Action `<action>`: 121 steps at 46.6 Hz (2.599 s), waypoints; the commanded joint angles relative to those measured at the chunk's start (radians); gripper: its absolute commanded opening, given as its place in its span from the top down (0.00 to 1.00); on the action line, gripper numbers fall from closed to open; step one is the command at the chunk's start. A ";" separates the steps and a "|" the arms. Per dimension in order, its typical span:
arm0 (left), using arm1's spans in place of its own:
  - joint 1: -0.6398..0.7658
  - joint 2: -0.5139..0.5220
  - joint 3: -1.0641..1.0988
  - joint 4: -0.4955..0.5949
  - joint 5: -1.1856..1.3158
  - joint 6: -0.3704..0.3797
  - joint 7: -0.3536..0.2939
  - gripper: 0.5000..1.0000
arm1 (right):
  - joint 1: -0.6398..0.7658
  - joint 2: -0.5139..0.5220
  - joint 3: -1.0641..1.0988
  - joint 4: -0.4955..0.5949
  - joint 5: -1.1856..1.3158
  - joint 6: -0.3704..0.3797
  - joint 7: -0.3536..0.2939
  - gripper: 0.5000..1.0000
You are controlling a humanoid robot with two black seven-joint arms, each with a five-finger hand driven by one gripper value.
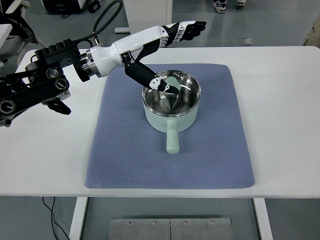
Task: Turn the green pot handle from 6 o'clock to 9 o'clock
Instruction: 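Lower the left hand across the pot down onto the green handle, then push the green handle with the left hand, turning the pot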
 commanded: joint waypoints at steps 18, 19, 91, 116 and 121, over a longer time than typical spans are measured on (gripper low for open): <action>-0.011 -0.001 0.006 -0.058 0.135 -0.012 0.000 0.00 | 0.000 0.000 0.000 0.000 0.000 0.000 0.000 0.00; -0.011 -0.001 0.008 -0.060 0.142 -0.017 0.000 0.00 | 0.000 0.000 0.000 0.000 0.000 0.000 0.000 0.00; -0.017 -0.037 0.109 -0.086 0.570 -0.072 0.000 0.00 | 0.000 0.000 0.000 0.000 0.000 0.000 0.000 0.00; -0.025 -0.061 0.167 -0.081 0.687 -0.070 0.000 0.00 | 0.000 0.000 0.000 0.000 0.000 0.000 0.000 0.00; -0.026 -0.061 0.176 -0.077 0.733 -0.070 0.000 0.00 | 0.000 0.000 0.000 0.000 0.000 0.000 0.000 0.00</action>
